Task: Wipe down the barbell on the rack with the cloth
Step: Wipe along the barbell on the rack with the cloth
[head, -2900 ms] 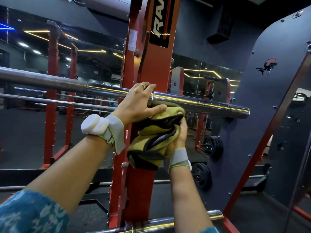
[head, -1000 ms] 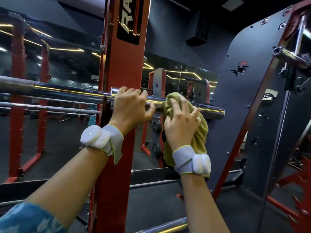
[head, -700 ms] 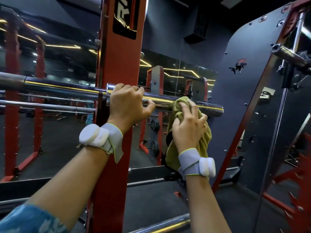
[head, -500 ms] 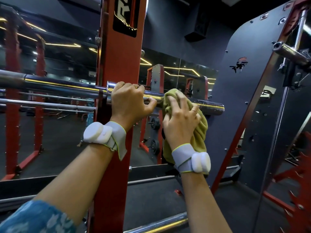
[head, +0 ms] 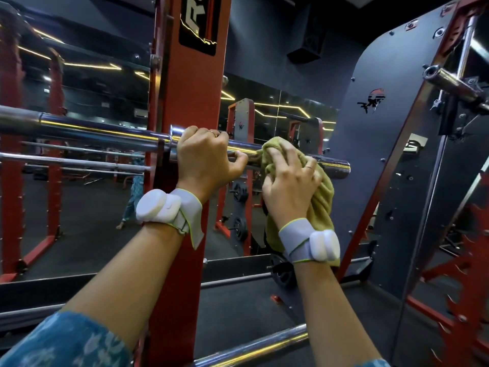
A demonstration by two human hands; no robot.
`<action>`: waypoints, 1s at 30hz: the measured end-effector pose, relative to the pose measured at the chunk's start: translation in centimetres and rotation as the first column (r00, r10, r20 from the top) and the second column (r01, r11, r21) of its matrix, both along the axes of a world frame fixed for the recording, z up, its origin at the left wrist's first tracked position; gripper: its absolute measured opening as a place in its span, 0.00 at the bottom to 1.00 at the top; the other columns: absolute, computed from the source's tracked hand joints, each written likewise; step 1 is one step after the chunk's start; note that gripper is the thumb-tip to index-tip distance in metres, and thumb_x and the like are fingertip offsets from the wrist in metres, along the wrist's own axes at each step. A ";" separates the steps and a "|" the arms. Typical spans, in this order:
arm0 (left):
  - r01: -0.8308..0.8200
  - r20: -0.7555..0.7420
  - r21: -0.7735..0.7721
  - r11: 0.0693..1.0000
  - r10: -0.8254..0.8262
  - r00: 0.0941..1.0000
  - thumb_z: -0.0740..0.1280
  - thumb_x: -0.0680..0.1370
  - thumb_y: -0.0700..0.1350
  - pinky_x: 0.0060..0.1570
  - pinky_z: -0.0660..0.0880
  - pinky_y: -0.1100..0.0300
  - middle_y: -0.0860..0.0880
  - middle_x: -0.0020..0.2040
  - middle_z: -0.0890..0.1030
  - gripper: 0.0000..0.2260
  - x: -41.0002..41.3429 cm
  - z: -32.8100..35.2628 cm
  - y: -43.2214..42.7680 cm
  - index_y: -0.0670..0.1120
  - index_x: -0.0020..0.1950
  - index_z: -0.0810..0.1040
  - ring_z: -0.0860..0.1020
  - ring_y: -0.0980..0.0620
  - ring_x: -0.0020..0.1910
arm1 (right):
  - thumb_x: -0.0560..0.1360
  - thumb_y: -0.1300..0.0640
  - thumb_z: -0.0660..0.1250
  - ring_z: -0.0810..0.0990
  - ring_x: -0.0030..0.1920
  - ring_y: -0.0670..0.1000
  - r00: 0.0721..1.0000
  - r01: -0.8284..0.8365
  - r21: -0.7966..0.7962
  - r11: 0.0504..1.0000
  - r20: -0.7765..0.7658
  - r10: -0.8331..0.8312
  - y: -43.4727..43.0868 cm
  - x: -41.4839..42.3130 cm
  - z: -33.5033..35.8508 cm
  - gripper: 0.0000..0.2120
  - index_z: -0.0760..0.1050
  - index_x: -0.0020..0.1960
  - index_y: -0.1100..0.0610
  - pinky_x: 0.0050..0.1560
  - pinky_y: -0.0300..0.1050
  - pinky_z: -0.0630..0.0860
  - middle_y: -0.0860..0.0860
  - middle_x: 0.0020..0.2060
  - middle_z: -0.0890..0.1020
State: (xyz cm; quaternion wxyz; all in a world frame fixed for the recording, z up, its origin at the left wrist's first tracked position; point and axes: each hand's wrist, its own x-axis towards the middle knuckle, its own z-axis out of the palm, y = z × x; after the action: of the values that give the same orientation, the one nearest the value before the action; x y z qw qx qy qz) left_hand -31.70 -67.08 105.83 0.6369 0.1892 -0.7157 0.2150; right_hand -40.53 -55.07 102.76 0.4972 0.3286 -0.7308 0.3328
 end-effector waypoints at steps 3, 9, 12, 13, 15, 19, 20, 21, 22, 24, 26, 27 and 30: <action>0.028 -0.017 -0.005 1.000 -0.028 0.999 0.58 0.70 0.56 0.41 0.69 0.58 0.47 0.29 0.79 0.20 0.0 -0.1 0.0 0.43 0.34 0.81 0.77 0.48 0.30 | 0.67 0.57 0.62 0.70 0.56 0.65 0.996 -0.091 -0.031 0.995 0.008 0.091 0.8 -0.9 -1.4 0.24 0.76 0.63 0.52 0.55 0.61 0.68 0.48 0.67 0.73; 0.059 -0.022 -0.008 0.998 -0.059 0.998 0.59 0.68 0.55 0.40 0.70 0.58 0.47 0.27 0.77 0.18 0.2 0.1 0.1 0.43 0.31 0.79 0.75 0.48 0.28 | 0.74 0.60 0.61 0.64 0.63 0.63 0.963 -0.055 -0.065 0.996 0.259 0.070 2.1 -2.1 0.9 0.23 0.70 0.68 0.48 0.61 0.56 0.66 0.44 0.70 0.66; 0.061 -0.008 -0.005 0.998 -0.061 0.998 0.60 0.68 0.55 0.40 0.70 0.59 0.47 0.26 0.76 0.17 0.2 0.1 0.3 0.43 0.30 0.78 0.74 0.49 0.27 | 0.74 0.59 0.61 0.64 0.63 0.63 0.965 -0.057 -0.021 0.998 0.254 0.060 1.8 -1.3 1.8 0.23 0.70 0.68 0.48 0.61 0.56 0.65 0.44 0.69 0.66; 0.065 0.003 0.001 0.998 -0.065 0.998 0.60 0.69 0.55 0.39 0.70 0.59 0.47 0.26 0.77 0.17 0.4 0.1 0.3 0.43 0.31 0.78 0.74 0.49 0.27 | 0.73 0.58 0.61 0.64 0.62 0.63 0.976 -0.067 0.007 0.998 0.210 0.064 1.6 -1.0 1.4 0.23 0.70 0.68 0.48 0.61 0.56 0.65 0.45 0.69 0.67; 0.069 0.006 -0.006 0.998 -0.069 0.998 0.60 0.69 0.54 0.39 0.69 0.59 0.47 0.27 0.77 0.17 0.3 0.1 0.1 0.43 0.31 0.78 0.74 0.48 0.27 | 0.70 0.55 0.59 0.66 0.59 0.63 0.987 -0.114 0.031 0.993 0.115 0.110 1.7 -0.6 0.3 0.24 0.72 0.67 0.49 0.59 0.57 0.67 0.45 0.68 0.69; 0.101 0.002 -0.001 0.995 -0.101 0.995 0.59 0.68 0.54 0.39 0.70 0.58 0.46 0.27 0.76 0.17 0.4 0.0 0.1 0.42 0.30 0.77 0.74 0.48 0.27 | 0.70 0.56 0.58 0.66 0.59 0.62 0.975 -0.114 -0.035 0.993 0.190 0.118 2.7 -2.1 -0.1 0.24 0.73 0.66 0.49 0.59 0.55 0.68 0.44 0.68 0.69; 0.099 0.006 -0.002 0.995 -0.099 0.995 0.59 0.68 0.53 0.39 0.70 0.59 0.46 0.27 0.76 0.17 0.4 0.0 0.2 0.43 0.30 0.77 0.73 0.48 0.27 | 0.71 0.58 0.60 0.67 0.60 0.62 0.968 -0.085 -0.046 0.995 0.234 0.094 2.9 -2.7 0.4 0.23 0.73 0.66 0.49 0.59 0.55 0.68 0.44 0.68 0.69; 0.090 0.005 0.000 0.996 -0.090 0.996 0.59 0.68 0.53 0.39 0.70 0.59 0.47 0.26 0.76 0.16 0.4 0.0 0.3 0.43 0.30 0.77 0.73 0.48 0.27 | 0.72 0.60 0.61 0.67 0.61 0.63 0.960 -0.073 -0.054 0.996 0.265 0.085 2.9 -3.2 0.9 0.23 0.72 0.66 0.48 0.60 0.55 0.67 0.44 0.68 0.69; 0.088 0.012 -0.003 0.996 -0.088 0.996 0.60 0.68 0.53 0.39 0.70 0.59 0.47 0.27 0.76 0.16 0.5 0.0 0.3 0.43 0.30 0.77 0.73 0.48 0.27 | 0.72 0.61 0.62 0.67 0.62 0.63 0.954 -0.059 -0.067 0.996 0.291 0.077 2.8 -3.3 1.5 0.23 0.72 0.66 0.48 0.60 0.54 0.66 0.45 0.68 0.69; 0.082 0.026 -0.006 0.997 -0.082 0.996 0.60 0.68 0.53 0.38 0.69 0.59 0.47 0.26 0.76 0.16 0.6 0.1 0.1 0.43 0.30 0.77 0.73 0.48 0.27 | 0.73 0.61 0.62 0.67 0.62 0.63 0.949 -0.033 -0.064 0.997 0.312 0.051 2.3 -2.9 2.4 0.23 0.73 0.66 0.47 0.59 0.52 0.65 0.45 0.67 0.69; 0.083 0.043 0.014 0.996 -0.084 0.996 0.60 0.68 0.53 0.38 0.69 0.59 0.46 0.26 0.76 0.16 0.6 0.0 0.2 0.42 0.29 0.77 0.73 0.48 0.26 | 0.72 0.59 0.62 0.67 0.61 0.63 0.962 -0.017 -0.026 1.000 0.272 0.023 2.0 -2.2 2.2 0.23 0.73 0.66 0.47 0.58 0.53 0.66 0.45 0.67 0.69; 0.082 0.049 0.027 0.996 -0.083 0.995 0.60 0.68 0.52 0.38 0.69 0.59 0.46 0.26 0.76 0.16 0.6 0.2 0.4 0.42 0.29 0.76 0.72 0.48 0.26 | 0.71 0.57 0.61 0.68 0.59 0.63 0.973 -0.027 -0.017 0.999 0.228 0.030 2.0 -2.0 1.9 0.23 0.74 0.65 0.48 0.58 0.53 0.66 0.45 0.67 0.70; 0.064 0.097 0.096 0.993 -0.073 0.993 0.60 0.67 0.52 0.38 0.69 0.58 0.45 0.24 0.75 0.16 0.6 0.5 0.9 0.42 0.27 0.75 0.71 0.49 0.25 | 0.67 0.55 0.58 0.69 0.57 0.61 0.967 -0.101 -0.069 0.992 0.228 0.114 2.3 -1.9 0.2 0.26 0.74 0.64 0.50 0.58 0.49 0.65 0.44 0.66 0.71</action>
State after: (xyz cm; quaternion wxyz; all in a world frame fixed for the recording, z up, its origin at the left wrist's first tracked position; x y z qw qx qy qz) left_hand -31.05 -66.17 106.37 0.5976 0.1828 -0.7623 0.1688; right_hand -42.41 -52.75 102.92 0.3991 0.3127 -0.7550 0.4159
